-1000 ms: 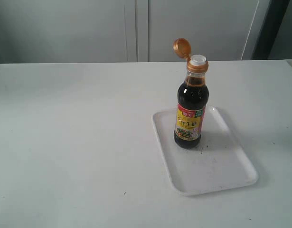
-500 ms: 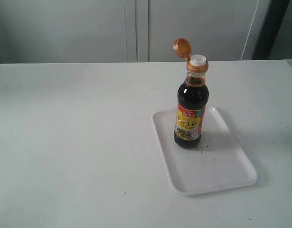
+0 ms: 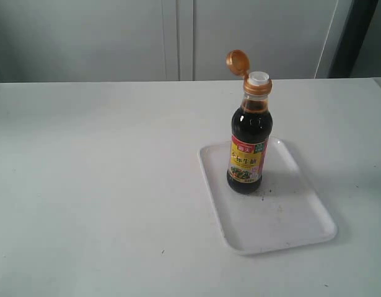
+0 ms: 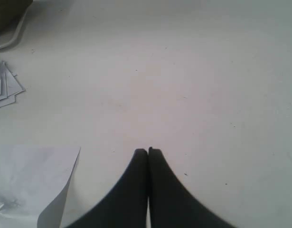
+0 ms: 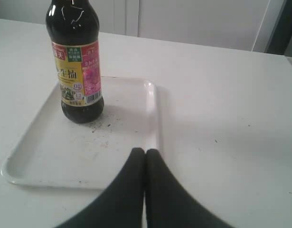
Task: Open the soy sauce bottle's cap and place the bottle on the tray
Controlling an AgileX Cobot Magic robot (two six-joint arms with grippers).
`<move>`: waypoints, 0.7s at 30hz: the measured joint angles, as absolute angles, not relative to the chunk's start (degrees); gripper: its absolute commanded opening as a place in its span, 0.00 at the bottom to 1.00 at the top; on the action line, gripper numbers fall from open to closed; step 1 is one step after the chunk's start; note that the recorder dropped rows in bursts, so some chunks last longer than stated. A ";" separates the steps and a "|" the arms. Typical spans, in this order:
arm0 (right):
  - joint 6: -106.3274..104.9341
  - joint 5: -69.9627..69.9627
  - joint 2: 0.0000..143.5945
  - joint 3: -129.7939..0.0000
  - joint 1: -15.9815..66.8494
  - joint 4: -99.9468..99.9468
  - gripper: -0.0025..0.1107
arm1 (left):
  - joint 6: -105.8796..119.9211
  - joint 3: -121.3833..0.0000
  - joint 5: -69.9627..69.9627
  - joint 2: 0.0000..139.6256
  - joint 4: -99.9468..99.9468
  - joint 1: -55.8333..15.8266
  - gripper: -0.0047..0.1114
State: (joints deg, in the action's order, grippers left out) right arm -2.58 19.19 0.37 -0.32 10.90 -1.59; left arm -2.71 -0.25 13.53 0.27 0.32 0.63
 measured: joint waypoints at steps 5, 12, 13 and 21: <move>-2.58 19.67 0.37 -0.32 10.90 -1.59 0.02 | -2.71 -0.25 13.53 0.27 0.32 0.63 0.04; -2.58 19.67 0.37 -0.32 10.90 -1.59 0.02 | -2.71 -0.25 13.53 0.27 0.32 0.63 0.04; -2.58 19.67 0.37 -0.32 10.90 -1.59 0.02 | -2.71 -0.25 13.53 0.27 0.32 0.63 0.04; -2.58 19.71 0.37 -0.32 10.90 -1.59 0.02 | -2.71 -0.25 13.53 0.27 0.32 0.63 0.04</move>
